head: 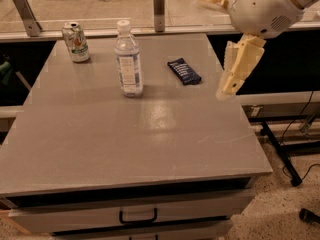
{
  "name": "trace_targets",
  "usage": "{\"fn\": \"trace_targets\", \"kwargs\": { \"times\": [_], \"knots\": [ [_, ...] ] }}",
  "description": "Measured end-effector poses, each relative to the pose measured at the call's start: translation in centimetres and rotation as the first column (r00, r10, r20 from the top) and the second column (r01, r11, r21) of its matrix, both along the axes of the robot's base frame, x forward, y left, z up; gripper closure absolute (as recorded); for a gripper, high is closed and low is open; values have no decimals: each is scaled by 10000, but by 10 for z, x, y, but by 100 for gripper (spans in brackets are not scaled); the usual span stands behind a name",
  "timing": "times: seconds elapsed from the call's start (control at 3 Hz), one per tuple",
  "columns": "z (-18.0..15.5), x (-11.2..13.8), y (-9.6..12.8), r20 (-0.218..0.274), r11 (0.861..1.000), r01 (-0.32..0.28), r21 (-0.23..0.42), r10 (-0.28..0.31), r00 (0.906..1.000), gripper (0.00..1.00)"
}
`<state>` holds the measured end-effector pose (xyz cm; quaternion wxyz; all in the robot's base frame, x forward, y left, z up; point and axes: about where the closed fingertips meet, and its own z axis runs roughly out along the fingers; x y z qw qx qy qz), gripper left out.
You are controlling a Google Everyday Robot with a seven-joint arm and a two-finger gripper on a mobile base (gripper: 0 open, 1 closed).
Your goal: Pick 7up can
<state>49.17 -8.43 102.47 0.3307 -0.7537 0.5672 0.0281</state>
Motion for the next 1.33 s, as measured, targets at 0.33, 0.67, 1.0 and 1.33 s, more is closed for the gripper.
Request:
{"fn": "trace_targets", "kwargs": {
  "times": [0.33,0.67,1.0,1.33],
  "knots": [
    [1,1,2,106,10000,-63,58,62,9999,0],
    [6,27,26,491,9967,-156,800,117,9987,0],
    [9,78,62,1127,9830,-292,1810,88,9936,0],
    [4,128,75,1779,9711,-137,2383,-298,9836,0]
  ]
}}
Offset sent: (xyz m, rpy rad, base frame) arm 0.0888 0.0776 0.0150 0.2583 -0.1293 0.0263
